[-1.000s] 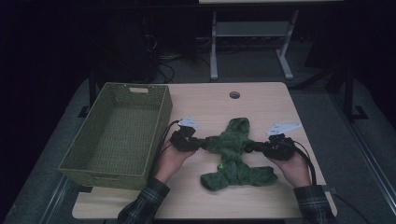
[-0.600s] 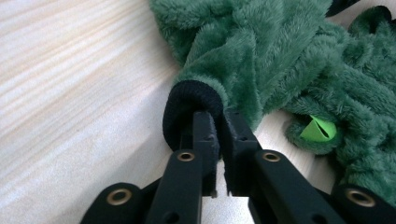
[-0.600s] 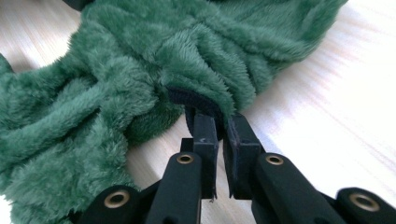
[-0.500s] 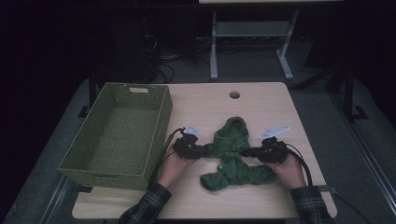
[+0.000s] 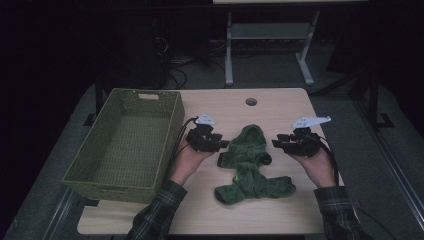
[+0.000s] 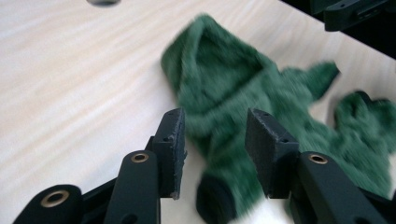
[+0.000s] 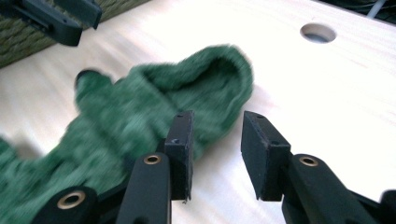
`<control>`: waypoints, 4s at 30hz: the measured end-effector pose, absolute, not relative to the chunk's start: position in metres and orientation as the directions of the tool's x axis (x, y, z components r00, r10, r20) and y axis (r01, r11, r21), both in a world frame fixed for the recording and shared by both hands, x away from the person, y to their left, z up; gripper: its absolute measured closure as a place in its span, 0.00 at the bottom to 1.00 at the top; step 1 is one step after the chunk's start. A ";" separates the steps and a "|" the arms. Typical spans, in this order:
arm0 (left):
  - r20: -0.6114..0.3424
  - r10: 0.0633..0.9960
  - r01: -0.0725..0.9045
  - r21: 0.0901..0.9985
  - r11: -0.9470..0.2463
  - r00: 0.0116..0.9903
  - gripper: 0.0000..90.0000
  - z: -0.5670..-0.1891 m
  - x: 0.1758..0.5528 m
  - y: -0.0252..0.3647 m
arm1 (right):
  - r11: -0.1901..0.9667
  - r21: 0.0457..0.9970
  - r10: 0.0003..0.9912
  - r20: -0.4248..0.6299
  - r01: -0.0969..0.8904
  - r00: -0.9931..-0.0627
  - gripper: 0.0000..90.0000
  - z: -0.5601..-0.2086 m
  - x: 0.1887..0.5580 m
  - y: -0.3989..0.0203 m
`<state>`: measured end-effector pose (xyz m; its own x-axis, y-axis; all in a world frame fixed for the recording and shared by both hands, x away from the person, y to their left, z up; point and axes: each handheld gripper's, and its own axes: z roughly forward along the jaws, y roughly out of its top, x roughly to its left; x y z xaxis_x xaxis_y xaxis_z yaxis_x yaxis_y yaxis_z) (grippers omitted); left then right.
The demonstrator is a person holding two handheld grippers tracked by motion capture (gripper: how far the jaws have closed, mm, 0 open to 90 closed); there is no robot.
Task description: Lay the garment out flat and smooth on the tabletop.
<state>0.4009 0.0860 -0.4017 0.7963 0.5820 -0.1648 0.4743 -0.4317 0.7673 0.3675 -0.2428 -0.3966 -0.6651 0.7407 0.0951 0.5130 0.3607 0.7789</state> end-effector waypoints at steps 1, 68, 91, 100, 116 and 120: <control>-0.166 0.580 0.473 0.768 -0.431 0.797 0.62 -0.403 0.405 0.084 | 0.354 0.775 0.743 0.107 0.524 -0.661 0.71 -0.397 0.373 -0.242; -0.093 0.651 0.485 0.746 -0.455 0.754 0.99 -0.468 0.477 0.056 | 0.297 0.714 0.813 0.160 0.634 -0.560 0.98 -0.468 0.445 -0.249; -0.132 0.615 0.480 0.756 -0.445 0.778 0.45 -0.423 0.445 0.077 | 0.262 0.739 0.830 0.156 0.620 -0.536 0.57 -0.420 0.411 -0.261; -0.118 0.603 0.470 0.748 -0.469 0.789 0.35 -0.420 0.412 0.089 | 0.274 0.770 0.814 0.133 0.576 -0.565 0.58 -0.411 0.379 -0.261; -0.070 0.573 0.424 0.747 -0.512 0.816 0.18 -0.423 0.352 0.104 | 0.310 0.777 0.762 0.142 0.548 -0.632 0.59 -0.418 0.344 -0.245; -0.068 0.573 0.419 0.752 -0.509 0.817 0.15 -0.427 0.336 0.109 | 0.327 0.777 0.749 0.134 0.538 -0.649 0.59 -0.419 0.338 -0.239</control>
